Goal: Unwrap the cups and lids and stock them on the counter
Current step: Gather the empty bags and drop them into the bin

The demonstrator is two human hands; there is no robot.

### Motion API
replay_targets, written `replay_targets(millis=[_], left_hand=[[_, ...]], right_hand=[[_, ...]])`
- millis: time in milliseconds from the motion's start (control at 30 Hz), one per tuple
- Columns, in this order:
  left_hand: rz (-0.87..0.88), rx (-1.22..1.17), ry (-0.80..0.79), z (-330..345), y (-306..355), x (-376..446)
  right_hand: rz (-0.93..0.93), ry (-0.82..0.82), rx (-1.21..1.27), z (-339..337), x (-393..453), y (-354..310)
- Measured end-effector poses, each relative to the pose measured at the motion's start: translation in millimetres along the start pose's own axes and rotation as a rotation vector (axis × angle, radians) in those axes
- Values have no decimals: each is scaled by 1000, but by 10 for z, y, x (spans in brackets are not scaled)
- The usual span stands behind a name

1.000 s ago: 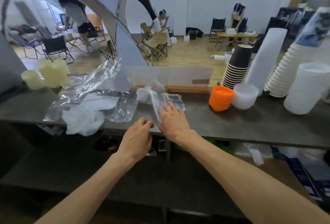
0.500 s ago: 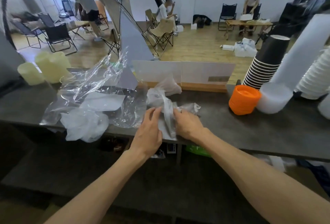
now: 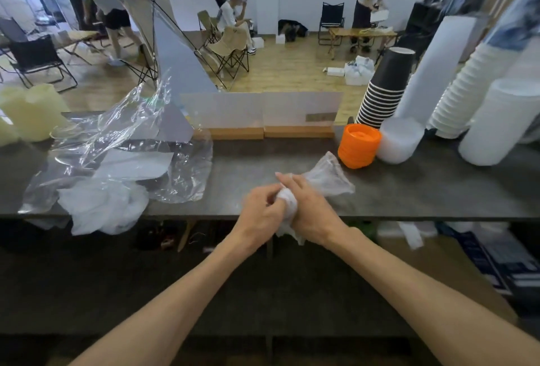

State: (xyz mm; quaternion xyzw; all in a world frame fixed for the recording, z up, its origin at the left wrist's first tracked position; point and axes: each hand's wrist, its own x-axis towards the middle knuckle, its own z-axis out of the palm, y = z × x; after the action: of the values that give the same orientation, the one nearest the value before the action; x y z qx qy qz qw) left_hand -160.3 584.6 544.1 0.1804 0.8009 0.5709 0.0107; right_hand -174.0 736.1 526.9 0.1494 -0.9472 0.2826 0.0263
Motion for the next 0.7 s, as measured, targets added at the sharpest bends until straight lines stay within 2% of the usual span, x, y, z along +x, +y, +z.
replay_targets(millis=[67, 133, 200, 233, 367, 467, 533, 600, 700], left_hand=[[-112, -147, 154, 132, 107, -78], [-288, -199, 294, 238, 156, -153], [-393, -159, 329, 322, 186, -247], [-395, -138, 302, 364, 216, -299], [-205, -90, 77, 697, 335, -508], [-99, -253, -281, 1025, 479, -701], [-95, -282, -439, 1299, 591, -815], [-141, -234, -477, 1614, 695, -929], [-170, -150, -427, 2149, 797, -1064]], right_hand=[[-26, 97, 107, 15, -174, -55], [33, 117, 219, 12, -458, -144], [79, 152, 289, -14, -758, -222], [108, 198, 330, -26, -899, -236], [230, 400, 548, -210, -1456, -201], [308, 483, 643, -405, -1894, -74], [381, 556, 680, -464, -2195, 111], [457, 616, 676, -480, -2509, 307], [568, 643, 597, -511, -2922, 613]])
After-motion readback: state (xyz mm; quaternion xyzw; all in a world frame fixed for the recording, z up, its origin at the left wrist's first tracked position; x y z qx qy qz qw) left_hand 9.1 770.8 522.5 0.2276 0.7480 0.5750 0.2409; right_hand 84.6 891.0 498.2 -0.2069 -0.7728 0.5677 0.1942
